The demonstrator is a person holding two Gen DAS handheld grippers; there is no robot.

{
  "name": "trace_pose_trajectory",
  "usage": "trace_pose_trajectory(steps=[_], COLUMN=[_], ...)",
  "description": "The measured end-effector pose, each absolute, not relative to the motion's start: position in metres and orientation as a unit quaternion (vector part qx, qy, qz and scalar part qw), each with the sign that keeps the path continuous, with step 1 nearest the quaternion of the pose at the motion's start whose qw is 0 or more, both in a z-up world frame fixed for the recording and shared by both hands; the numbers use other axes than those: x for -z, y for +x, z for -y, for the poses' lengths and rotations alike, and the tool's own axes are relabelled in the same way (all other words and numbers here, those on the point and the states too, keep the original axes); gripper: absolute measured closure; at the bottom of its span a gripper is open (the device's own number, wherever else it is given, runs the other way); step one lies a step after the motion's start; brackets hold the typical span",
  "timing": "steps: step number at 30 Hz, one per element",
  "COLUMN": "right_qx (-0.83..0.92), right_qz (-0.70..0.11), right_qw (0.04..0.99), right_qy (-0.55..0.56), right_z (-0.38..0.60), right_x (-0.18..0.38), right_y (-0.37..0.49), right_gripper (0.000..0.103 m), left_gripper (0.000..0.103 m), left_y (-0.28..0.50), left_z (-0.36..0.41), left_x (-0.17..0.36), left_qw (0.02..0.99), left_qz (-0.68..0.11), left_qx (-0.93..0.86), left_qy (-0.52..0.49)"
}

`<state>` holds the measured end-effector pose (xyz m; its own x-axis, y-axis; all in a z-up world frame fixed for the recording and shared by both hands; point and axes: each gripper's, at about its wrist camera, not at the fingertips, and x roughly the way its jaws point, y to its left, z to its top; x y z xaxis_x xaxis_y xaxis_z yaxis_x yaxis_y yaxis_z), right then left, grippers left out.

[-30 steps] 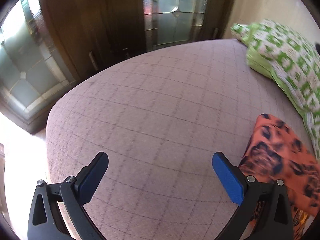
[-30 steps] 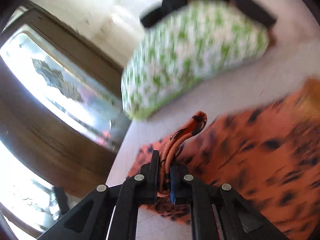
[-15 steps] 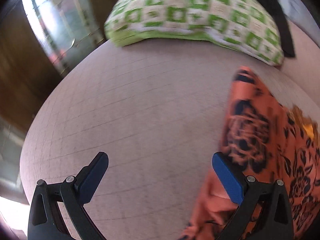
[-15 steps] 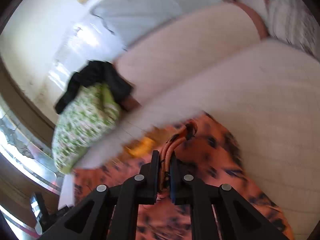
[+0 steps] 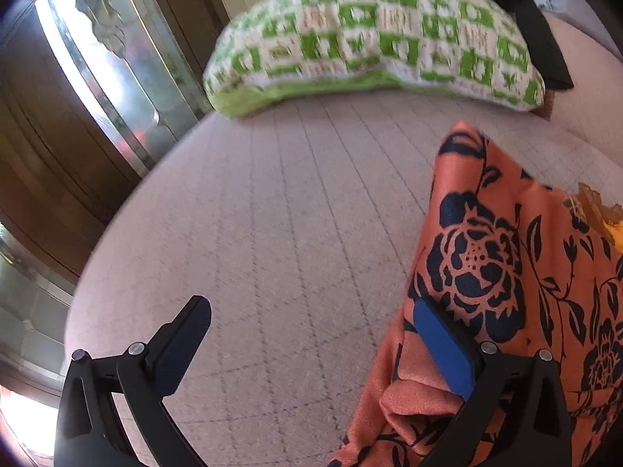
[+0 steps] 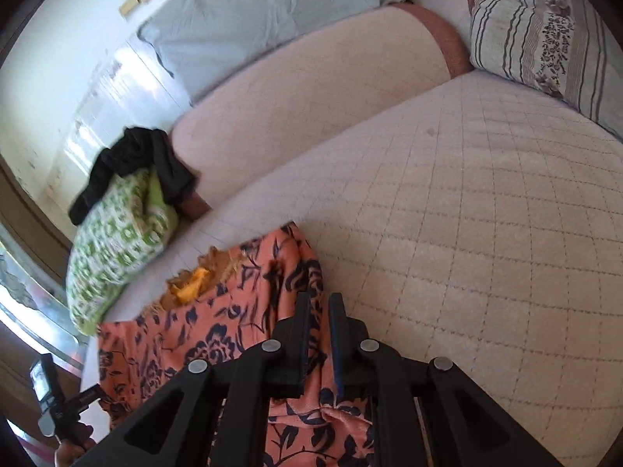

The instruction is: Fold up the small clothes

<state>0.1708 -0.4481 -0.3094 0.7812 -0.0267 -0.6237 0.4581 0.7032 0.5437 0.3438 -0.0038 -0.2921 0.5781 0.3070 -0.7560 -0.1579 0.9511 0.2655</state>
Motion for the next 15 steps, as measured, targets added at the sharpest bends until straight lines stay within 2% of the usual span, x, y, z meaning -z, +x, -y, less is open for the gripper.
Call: trace_pose_trajectory(steps=[4, 8, 10, 15], right_qx=[0.074, 0.029, 0.028, 0.020], right_qz=[-0.317, -0.364, -0.436, -0.433], right_qw=[0.873, 0.865, 0.831, 0.818], right_qy=[0.363, 0.343, 0.344, 0.378], right_z=[0.428, 0.405, 0.398, 0.407], right_x=[0.302, 0.312, 0.340, 0.343], right_y=[0.193, 0.210, 0.223, 0.219], right_gripper=[0.090, 0.090, 0.090, 0.090], left_gripper=[0.000, 0.000, 0.000, 0.000], left_y=[0.326, 0.333, 0.334, 0.317], left_z=[0.018, 0.042, 0.047, 0.049], left_x=[0.273, 0.306, 0.320, 0.311], left_qw=[0.913, 0.886, 0.881, 0.884], left_qz=[-0.380, -0.427, -0.433, -0.428], left_qx=[-0.112, -0.092, -0.093, -0.091], left_qy=[0.097, 0.156, 0.166, 0.164])
